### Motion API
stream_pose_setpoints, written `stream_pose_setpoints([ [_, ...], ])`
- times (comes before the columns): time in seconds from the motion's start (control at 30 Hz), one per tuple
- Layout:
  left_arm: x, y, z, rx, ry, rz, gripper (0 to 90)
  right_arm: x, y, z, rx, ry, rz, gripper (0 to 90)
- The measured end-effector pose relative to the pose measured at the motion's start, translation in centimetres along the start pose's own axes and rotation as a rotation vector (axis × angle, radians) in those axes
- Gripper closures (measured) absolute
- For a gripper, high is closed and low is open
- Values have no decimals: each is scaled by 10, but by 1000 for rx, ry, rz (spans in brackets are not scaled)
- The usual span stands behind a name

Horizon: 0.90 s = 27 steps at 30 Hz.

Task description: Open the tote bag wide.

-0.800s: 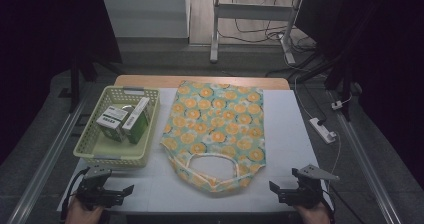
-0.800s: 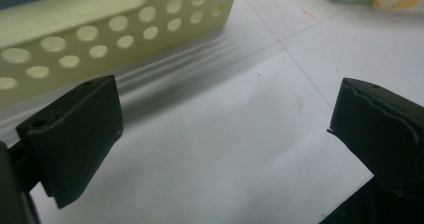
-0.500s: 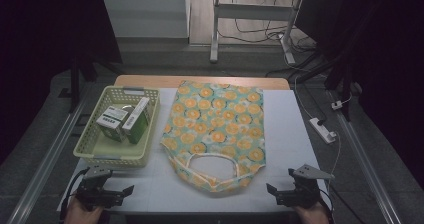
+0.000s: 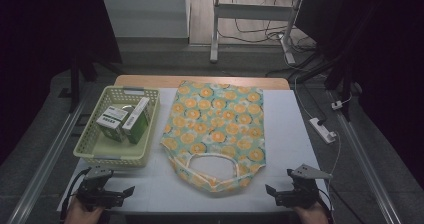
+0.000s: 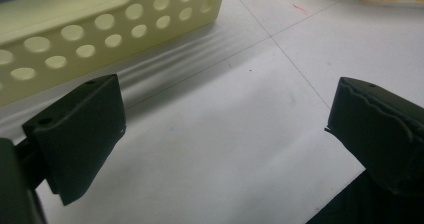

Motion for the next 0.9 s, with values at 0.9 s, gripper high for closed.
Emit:
stream_pose_setpoints([
  [0.9,1,-1,0,-4,-1,9,24,-8,1,-11,-28,-57,24,0],
])
Point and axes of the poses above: each handheld gripper's, and its own axes: y roughly forward along the jaws, x roughly out of its underside, z roughly to its right, the point moved 1 cm from there along y, roughly forward along the jaws, and after that the axes turned 1 degree about -z, right-handed, at the moved point
